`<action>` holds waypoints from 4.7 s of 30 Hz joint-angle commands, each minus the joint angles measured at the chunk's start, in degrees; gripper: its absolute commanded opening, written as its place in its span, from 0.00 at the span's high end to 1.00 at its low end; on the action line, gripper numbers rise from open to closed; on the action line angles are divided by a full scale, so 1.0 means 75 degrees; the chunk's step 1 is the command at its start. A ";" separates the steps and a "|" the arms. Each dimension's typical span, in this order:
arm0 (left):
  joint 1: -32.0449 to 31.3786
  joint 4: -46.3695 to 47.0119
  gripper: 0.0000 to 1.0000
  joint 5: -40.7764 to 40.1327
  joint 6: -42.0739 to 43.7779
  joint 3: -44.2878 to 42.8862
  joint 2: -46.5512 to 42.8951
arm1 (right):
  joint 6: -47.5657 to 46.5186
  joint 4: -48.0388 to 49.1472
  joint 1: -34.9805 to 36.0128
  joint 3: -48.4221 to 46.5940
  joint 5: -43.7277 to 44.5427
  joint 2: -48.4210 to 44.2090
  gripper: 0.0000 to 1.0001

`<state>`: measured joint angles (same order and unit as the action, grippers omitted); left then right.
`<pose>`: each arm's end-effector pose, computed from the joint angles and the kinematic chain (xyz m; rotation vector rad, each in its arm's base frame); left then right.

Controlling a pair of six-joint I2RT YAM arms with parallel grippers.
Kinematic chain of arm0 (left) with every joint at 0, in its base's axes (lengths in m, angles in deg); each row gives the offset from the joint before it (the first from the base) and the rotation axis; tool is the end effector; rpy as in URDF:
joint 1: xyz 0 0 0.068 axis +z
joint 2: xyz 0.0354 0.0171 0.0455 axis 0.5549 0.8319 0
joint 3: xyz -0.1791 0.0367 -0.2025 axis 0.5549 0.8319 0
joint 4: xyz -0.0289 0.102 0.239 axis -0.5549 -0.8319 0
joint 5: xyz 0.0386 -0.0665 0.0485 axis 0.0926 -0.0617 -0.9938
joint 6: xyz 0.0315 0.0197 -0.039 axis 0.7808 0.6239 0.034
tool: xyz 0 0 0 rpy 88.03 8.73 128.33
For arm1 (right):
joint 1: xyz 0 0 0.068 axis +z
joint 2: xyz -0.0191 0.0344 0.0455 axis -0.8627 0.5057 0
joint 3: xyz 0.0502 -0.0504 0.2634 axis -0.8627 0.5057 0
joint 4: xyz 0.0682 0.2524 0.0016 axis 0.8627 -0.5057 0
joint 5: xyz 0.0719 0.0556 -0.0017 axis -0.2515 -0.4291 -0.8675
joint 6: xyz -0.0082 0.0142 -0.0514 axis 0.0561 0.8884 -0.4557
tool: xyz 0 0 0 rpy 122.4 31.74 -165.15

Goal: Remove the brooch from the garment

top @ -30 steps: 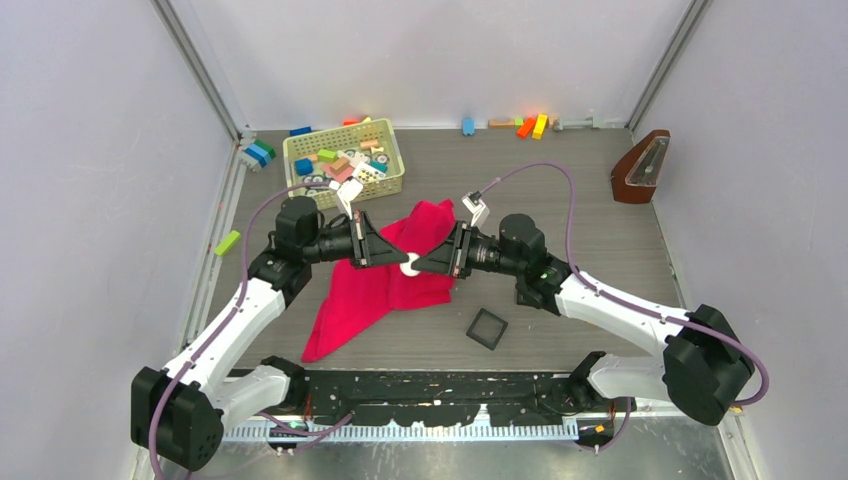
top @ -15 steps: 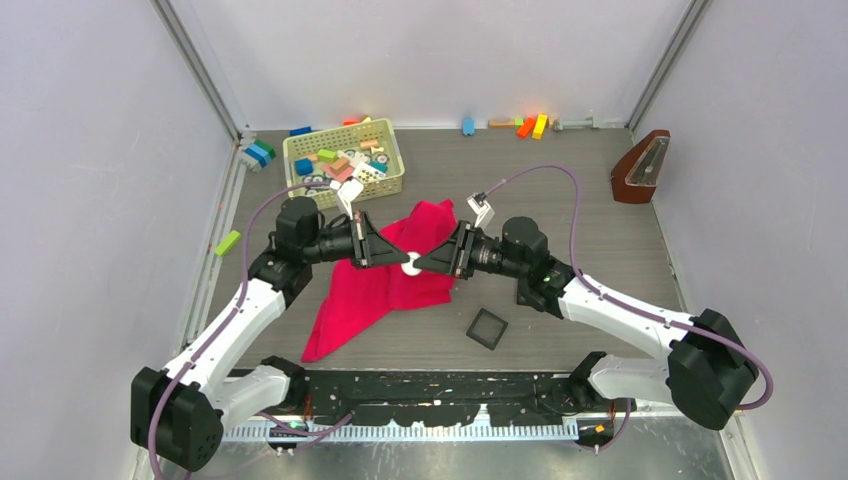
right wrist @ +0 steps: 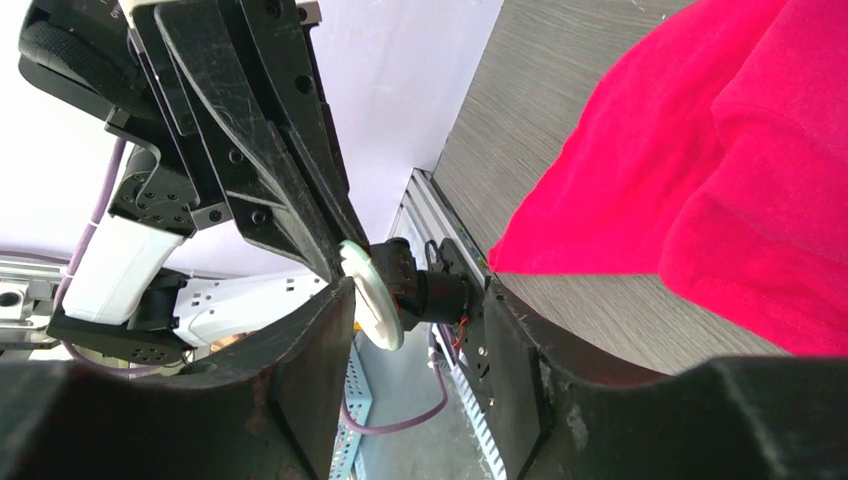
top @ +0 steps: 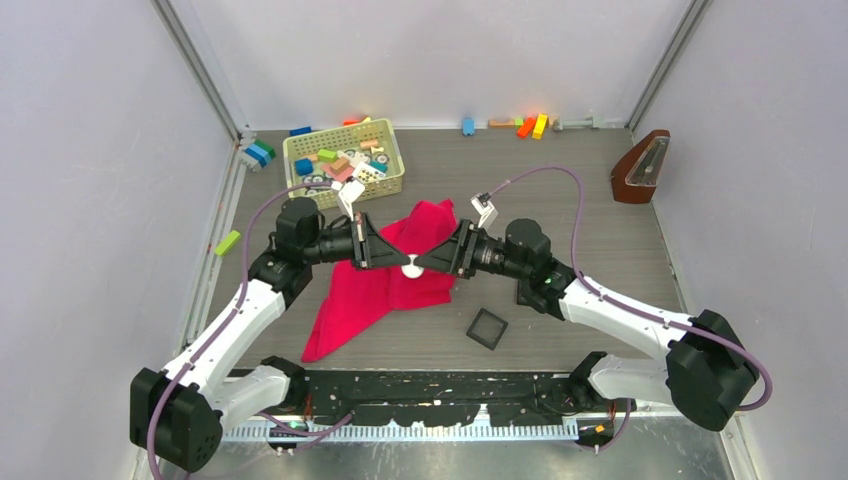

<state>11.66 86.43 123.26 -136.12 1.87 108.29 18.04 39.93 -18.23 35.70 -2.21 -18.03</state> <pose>0.1981 -0.1101 0.3025 0.2204 2.1033 -1.6264 0.1902 0.1883 0.2693 -0.0917 2.0004 1.6086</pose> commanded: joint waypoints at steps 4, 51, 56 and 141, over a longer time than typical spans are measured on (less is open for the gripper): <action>-0.0096 0.0082 1.00 0.0639 0.0105 -0.0044 -0.0206 | 0.0060 0.1067 -0.0152 0.0147 0.0164 -0.0245 0.41; -0.0096 0.0990 1.00 0.0780 -0.0480 0.0173 -0.0256 | 0.0770 0.2560 -0.0163 0.0471 -0.0515 -0.0106 0.65; -0.0096 0.1008 1.00 0.0750 -0.0499 0.0165 -0.0237 | 0.0820 0.2701 -0.0163 0.0553 -0.0613 -0.0154 0.67; -0.0046 -0.2055 0.04 -0.2681 0.0504 0.0363 -0.1706 | -0.1027 -0.5736 -0.0221 -0.0154 0.3078 -0.3708 0.99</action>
<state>11.12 70.06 106.12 -136.67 3.45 95.22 6.81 -3.72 -19.74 36.97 23.97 -48.36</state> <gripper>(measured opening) 0.946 0.052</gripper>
